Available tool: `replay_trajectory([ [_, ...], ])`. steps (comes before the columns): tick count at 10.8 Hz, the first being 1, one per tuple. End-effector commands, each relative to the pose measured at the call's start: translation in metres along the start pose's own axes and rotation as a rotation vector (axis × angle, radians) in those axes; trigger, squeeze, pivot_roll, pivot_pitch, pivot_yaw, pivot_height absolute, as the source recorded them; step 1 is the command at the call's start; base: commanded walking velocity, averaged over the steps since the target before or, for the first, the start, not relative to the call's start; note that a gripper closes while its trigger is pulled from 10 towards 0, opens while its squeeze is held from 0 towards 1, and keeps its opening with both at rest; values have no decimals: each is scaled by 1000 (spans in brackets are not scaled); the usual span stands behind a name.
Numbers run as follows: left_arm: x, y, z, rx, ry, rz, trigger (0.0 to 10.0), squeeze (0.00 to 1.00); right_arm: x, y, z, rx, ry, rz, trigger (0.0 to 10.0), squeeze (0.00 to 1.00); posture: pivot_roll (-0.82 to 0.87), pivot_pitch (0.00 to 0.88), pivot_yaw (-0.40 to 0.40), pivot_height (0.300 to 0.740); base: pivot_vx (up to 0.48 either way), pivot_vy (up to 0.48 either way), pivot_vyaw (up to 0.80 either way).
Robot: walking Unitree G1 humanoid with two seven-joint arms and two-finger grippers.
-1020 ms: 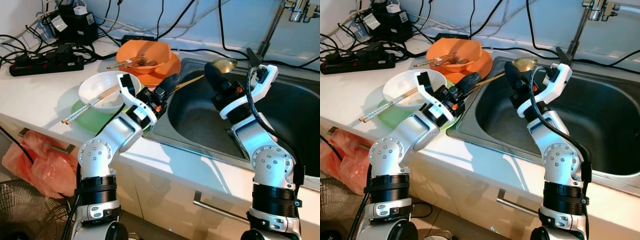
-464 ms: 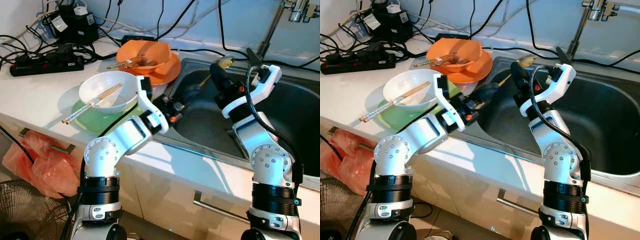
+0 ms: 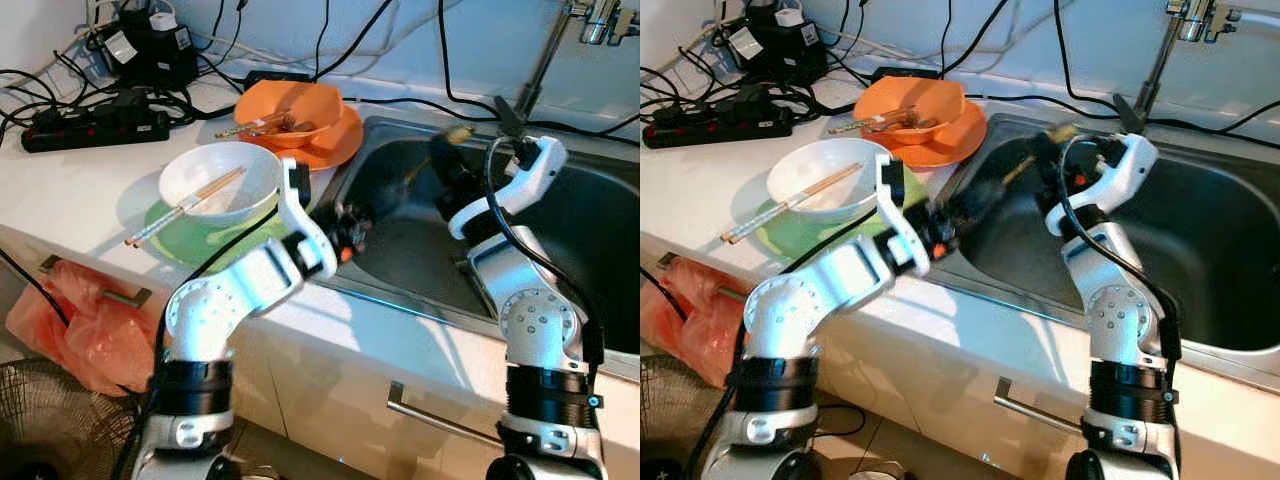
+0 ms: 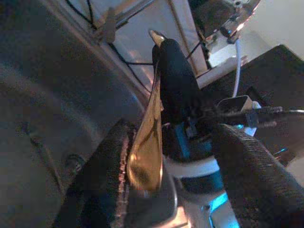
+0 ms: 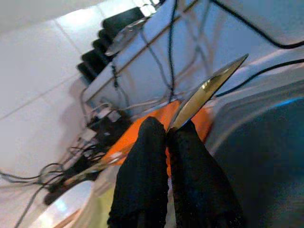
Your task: Kitchen organization
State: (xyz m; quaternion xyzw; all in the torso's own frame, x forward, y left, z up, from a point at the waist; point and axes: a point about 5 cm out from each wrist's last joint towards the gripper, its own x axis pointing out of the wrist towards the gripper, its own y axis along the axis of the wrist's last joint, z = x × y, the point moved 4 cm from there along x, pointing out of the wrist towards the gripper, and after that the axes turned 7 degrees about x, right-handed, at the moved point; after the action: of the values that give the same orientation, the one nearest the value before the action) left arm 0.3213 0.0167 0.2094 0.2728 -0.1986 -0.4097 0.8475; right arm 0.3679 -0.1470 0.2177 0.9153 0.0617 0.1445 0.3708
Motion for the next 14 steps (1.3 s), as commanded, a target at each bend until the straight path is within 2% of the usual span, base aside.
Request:
replay_trajectory([
  [1, -1, 7, 15, 51, -61, 15, 10000, 1000, -1, 5, 12, -32, -67, 14, 0, 0, 223, 28, 48, 740, 0, 0, 0],
  [11, -2, 5, 15, 67, -59, 0, 10000, 1000, -1, 5, 15, -40, -77, 19, 0, 0, 223, 28, 48, 740, 0, 0, 0],
  [12, -24, -29, -17, 663, 88, -350, 10000, 1000, -15, -9, 69, -494, -275, -137, 0, 0, 239, 24, 50, 740, 0, 0, 0],
  [13, -23, -28, -19, 688, 98, -349, 10000, 0, -15, -8, 70, -493, -279, -132, 0, 0, 239, 25, 50, 740, 0, 0, 0],
  [14, -23, -28, -19, 695, 100, -348, 10000, 0, -15, -8, 70, -492, -280, -130, 0, 0, 238, 26, 51, 740, 0, 0, 0],
])
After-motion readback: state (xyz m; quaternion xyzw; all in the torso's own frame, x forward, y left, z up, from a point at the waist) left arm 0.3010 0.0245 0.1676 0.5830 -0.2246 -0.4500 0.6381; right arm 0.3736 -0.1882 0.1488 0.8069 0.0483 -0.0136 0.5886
